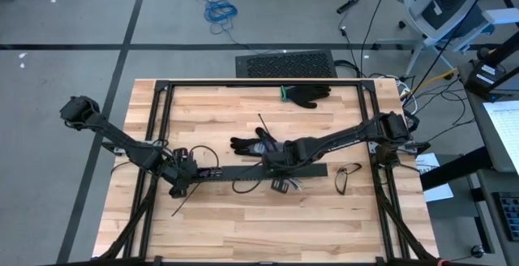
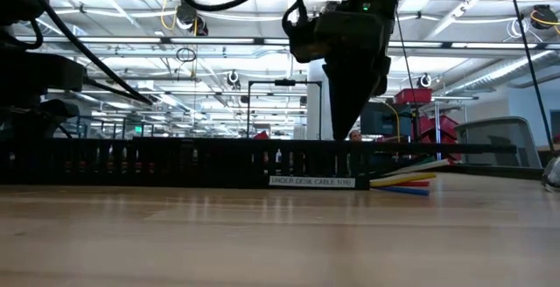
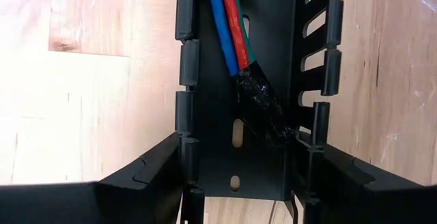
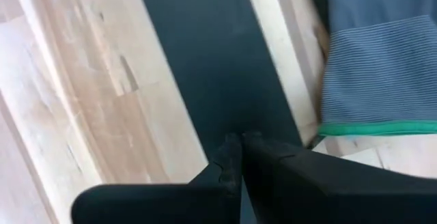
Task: Ziptie cables
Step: Close the black cable duct
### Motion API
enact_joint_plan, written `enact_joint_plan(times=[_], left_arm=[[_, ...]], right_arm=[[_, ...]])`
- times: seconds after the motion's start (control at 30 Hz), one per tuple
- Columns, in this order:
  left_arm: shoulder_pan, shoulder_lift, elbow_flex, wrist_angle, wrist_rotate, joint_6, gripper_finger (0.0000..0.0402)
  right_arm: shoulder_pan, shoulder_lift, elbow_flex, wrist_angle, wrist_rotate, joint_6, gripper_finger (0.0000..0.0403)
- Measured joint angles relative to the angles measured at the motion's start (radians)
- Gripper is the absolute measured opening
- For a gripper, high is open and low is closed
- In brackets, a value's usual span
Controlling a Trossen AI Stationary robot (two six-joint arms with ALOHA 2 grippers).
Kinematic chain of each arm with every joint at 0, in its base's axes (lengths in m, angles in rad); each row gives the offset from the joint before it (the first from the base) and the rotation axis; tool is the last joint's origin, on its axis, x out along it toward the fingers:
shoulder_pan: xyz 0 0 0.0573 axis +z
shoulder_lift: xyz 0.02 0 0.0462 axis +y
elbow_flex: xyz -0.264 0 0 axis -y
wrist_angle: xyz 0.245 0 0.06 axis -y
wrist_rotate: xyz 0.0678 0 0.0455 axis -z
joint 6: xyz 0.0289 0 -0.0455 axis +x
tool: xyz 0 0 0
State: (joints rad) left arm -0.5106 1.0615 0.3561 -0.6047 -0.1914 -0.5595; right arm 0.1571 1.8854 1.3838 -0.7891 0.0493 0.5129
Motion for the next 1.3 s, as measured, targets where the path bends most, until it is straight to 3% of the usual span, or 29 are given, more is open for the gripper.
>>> enact_joint_plan(times=[0.33,1.0,1.3], left_arm=[[0.000,0.000,0.000,0.001,-0.003,-0.001,0.0235],[0.014,0.002,-0.001,0.078,-0.035,0.008,0.0235],[0.023,0.000,0.000,0.077,-0.062,0.039,0.0235]], right_arm=[[-0.003,0.022,0.000,0.044,-0.004,-0.039,0.0000],[-0.020,0.100,0.002,0.309,-0.033,-0.027,0.0000],[-0.033,0.056,0.000,0.292,-0.029,-0.042,0.0000]])
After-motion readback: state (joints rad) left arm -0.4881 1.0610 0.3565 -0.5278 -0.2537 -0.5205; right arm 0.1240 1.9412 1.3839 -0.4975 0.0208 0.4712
